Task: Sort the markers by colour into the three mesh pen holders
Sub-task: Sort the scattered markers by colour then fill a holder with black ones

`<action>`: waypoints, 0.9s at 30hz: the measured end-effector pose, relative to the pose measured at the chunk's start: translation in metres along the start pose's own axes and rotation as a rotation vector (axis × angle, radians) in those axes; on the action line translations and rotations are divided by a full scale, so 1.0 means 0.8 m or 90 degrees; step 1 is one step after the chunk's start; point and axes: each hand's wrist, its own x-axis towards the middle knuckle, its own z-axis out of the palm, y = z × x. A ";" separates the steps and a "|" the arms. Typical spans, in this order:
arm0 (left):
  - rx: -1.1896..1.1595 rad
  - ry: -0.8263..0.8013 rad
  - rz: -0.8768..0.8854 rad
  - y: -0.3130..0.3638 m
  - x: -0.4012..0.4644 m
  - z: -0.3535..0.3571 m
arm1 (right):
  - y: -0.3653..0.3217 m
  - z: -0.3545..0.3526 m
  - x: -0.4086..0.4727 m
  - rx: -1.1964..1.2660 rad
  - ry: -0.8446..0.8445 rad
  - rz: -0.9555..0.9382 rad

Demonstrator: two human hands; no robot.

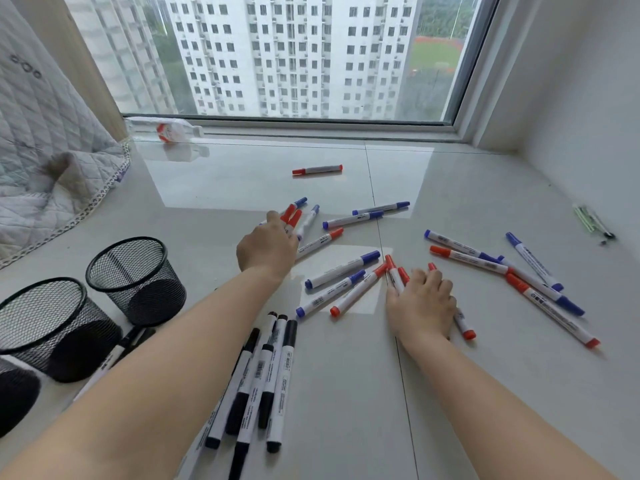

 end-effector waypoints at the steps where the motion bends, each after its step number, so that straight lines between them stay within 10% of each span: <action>1: 0.004 0.005 0.012 0.005 0.001 0.001 | 0.001 0.001 -0.001 -0.011 0.009 -0.015; 17: 0.237 -0.133 0.215 0.055 0.022 0.041 | 0.041 -0.002 0.013 0.000 0.004 0.022; 27: 0.022 -0.211 0.257 0.077 -0.005 0.006 | 0.060 -0.028 0.017 0.065 -0.059 -0.020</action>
